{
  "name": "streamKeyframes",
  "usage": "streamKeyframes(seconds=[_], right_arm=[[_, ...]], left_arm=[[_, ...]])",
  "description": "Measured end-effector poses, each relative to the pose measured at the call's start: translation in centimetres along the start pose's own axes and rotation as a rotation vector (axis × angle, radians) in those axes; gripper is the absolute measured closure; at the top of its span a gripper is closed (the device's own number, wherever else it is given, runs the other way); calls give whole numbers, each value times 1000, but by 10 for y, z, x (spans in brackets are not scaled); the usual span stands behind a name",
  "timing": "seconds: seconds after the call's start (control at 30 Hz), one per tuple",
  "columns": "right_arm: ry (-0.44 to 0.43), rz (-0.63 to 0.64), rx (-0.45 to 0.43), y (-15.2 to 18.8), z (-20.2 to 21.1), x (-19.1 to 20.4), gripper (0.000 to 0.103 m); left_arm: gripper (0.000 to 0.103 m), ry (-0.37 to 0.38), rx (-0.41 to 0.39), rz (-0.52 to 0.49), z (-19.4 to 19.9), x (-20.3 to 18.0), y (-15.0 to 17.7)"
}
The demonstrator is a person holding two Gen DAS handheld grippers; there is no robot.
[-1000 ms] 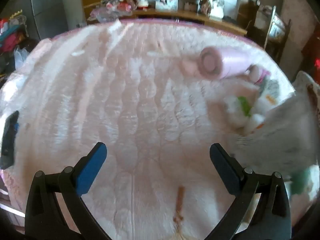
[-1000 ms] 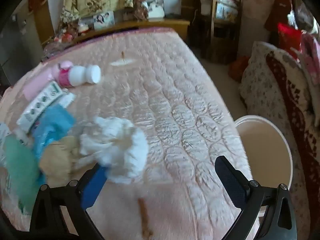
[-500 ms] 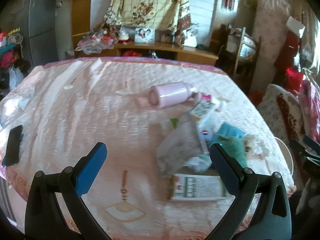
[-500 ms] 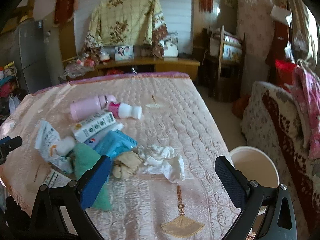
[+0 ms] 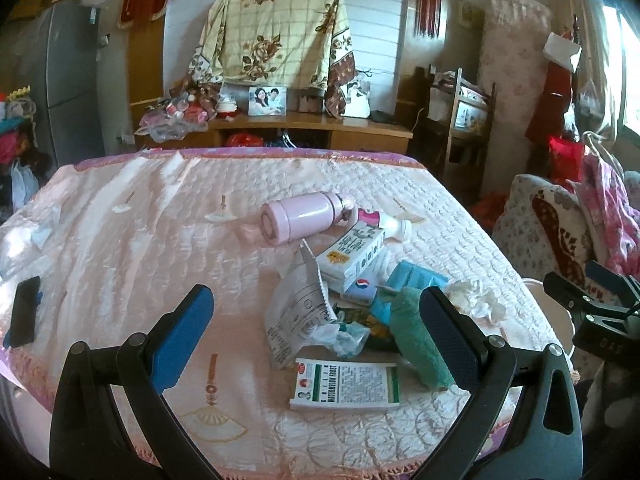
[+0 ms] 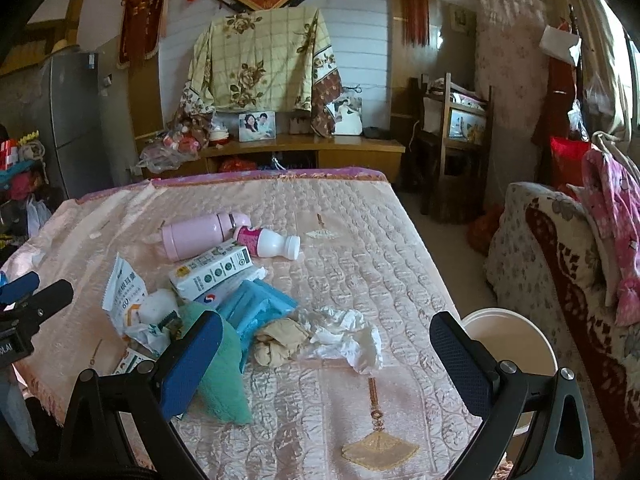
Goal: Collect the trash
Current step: 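Move both grippers over the pile of items on the bed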
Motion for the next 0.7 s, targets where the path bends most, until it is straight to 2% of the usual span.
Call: streamKeyframes(seconds=[0.7], right_arm=[[-4, -10, -9, -5, 4, -1, 0]], left_arm=[[1, 2, -9, -6, 3, -3, -3]])
Point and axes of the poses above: each gripper's, at about its wrist camera, not at the fingertips, and z roughly against the way its jaws point, x to its left, y to its underside, the point moved 9 cm from there along -z, roughly the way its jaws point, and after that the axes turned 9 degrees about y, right-handed, at the moved point
